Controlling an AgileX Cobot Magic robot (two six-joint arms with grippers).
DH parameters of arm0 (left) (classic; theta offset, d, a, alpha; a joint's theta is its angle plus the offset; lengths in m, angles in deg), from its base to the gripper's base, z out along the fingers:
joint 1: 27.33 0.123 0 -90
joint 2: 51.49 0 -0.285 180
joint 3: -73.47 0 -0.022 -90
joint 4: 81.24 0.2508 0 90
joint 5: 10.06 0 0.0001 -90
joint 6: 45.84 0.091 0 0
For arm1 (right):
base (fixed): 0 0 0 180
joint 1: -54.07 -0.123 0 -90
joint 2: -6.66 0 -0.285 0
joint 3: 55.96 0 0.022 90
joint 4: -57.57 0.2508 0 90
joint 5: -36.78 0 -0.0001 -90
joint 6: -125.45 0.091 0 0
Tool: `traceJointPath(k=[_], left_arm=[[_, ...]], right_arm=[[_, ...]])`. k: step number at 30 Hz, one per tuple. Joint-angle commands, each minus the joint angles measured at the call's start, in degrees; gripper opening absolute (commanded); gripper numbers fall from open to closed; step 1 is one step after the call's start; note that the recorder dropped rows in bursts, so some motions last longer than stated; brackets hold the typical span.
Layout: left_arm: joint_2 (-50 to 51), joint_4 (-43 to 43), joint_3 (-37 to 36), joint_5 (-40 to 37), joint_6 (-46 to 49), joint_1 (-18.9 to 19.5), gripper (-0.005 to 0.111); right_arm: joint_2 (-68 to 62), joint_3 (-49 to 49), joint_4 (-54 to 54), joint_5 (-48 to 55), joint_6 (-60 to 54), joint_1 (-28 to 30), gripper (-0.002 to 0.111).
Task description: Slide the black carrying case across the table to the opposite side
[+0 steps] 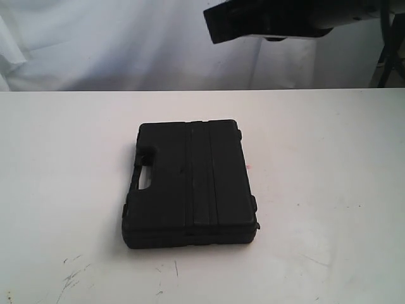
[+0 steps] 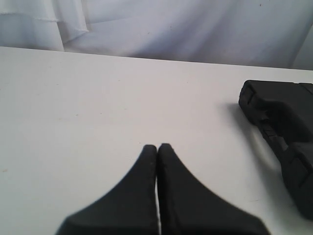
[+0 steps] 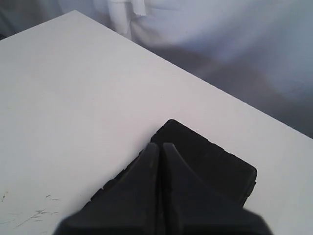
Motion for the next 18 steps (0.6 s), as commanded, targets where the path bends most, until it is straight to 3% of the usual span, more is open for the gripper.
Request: traceJointPath(k=[1,18], left_arm=[[-0.3,0.0,-0.3,0.6,-0.1,0.1,0.000],[-0.3,0.0,-0.3,0.6,-0.1,0.1,0.000]], right_arm=[[1.0,-0.4,-0.2,0.1,-0.6,0.0,0.000],[6.4,-2.0,-2.3,4.4,-0.6,2.6,0.000]])
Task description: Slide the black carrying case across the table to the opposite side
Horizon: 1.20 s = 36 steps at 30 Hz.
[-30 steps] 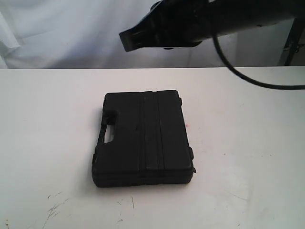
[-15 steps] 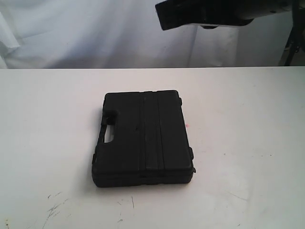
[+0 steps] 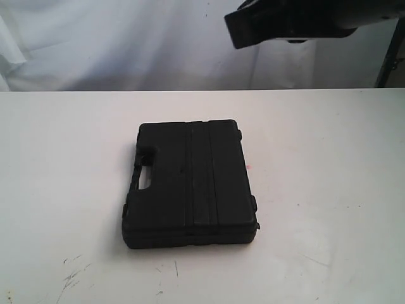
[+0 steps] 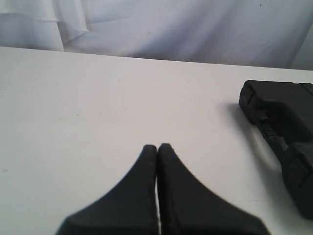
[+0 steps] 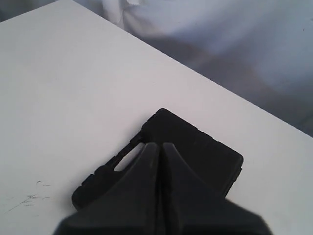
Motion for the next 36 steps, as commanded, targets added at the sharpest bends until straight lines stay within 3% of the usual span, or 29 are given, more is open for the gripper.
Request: traceJointPath(k=[1,18,25,33,36], left_arm=[[-0.3,0.0,-0.3,0.6,-0.1,0.1,0.000],[-0.3,0.0,-0.3,0.6,-0.1,0.1,0.000],[-0.3,0.0,-0.3,0.6,-0.1,0.1,0.000],[-0.3,0.0,-0.3,0.6,-0.1,0.1,0.000],[-0.3,0.0,-0.3,0.6,-0.1,0.1,0.000]], right_arm=[[4.8,-2.6,-0.7,0.1,-0.4,2.5,0.000],[31.9,-35.2,2.6,-17.1,2.1,27.0,0.000],[52.2,-51.1,2.9,-23.9,2.9,38.4,0.000],[61.4,-54.2,2.4,-16.0,1.9,40.7,0.000],[61.7,-56.3,2.3,-17.9,1.9,40.6,0.000]])
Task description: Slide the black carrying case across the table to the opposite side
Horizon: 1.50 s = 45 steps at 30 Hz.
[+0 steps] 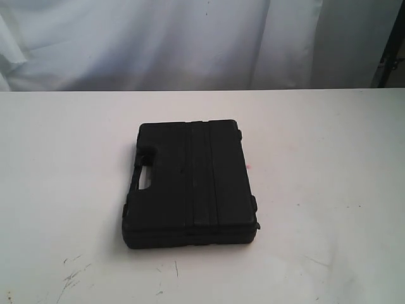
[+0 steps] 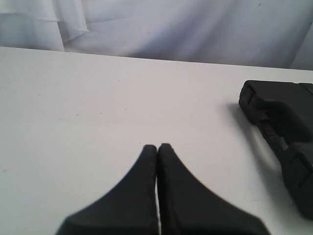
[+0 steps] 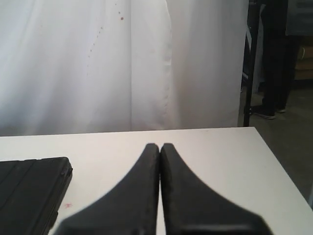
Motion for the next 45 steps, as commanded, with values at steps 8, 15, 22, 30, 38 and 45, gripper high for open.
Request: traceJointPath(k=[8,15,22,30,38,45], left_arm=[[-0.3,0.0,-0.3,0.6,-0.1,0.1,0.000],[-0.3,0.0,-0.3,0.6,-0.1,0.1,0.000],[-0.3,0.0,-0.3,0.6,-0.1,0.1,0.000],[-0.3,0.0,-0.3,0.6,-0.1,0.1,0.000],[-0.3,0.0,-0.3,0.6,-0.1,0.1,0.000],[-0.3,0.0,-0.3,0.6,-0.1,0.1,0.000]], right_arm=[[8.1,-12.9,-0.2,-2.2,-0.5,0.4,0.000],[8.1,-18.7,-0.2,-8.2,0.5,0.4,0.000],[8.1,-18.7,-0.2,-0.8,-1.3,0.4,0.000],[8.1,-18.7,-0.2,-0.4,-1.4,0.4,0.000],[8.1,-18.7,-0.2,-0.4,-1.2,0.4,0.000],[8.1,-18.7,-0.2,-0.4,-1.2,0.4,0.000]])
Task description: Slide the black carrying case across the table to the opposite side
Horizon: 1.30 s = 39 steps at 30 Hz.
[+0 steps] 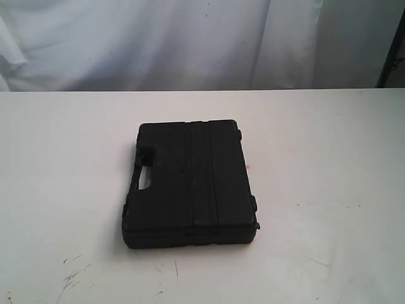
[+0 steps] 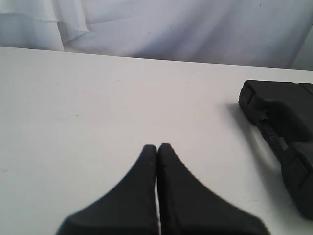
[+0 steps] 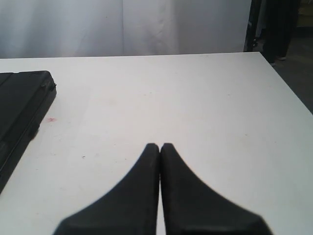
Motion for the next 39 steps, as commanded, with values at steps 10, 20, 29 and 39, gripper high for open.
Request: traceJointPath(k=[10,20,29,39], left_arm=[[-0.3,0.0,-0.3,0.6,-0.1,0.1,0.000],[-0.3,0.0,-0.3,0.6,-0.1,0.1,0.000],[-0.3,0.0,-0.3,0.6,-0.1,0.1,0.000],[-0.3,-3.0,-0.3,21.7,-0.5,0.1,0.000]], right_arm=[[0.3,-0.2,-0.2,0.1,0.7,0.4,0.000],[0.3,-0.2,-0.2,0.1,0.7,0.4,0.000],[0.3,-0.2,-0.2,0.1,0.7,0.4,0.000],[0.3,-0.2,-0.2,0.1,0.7,0.4,0.000]])
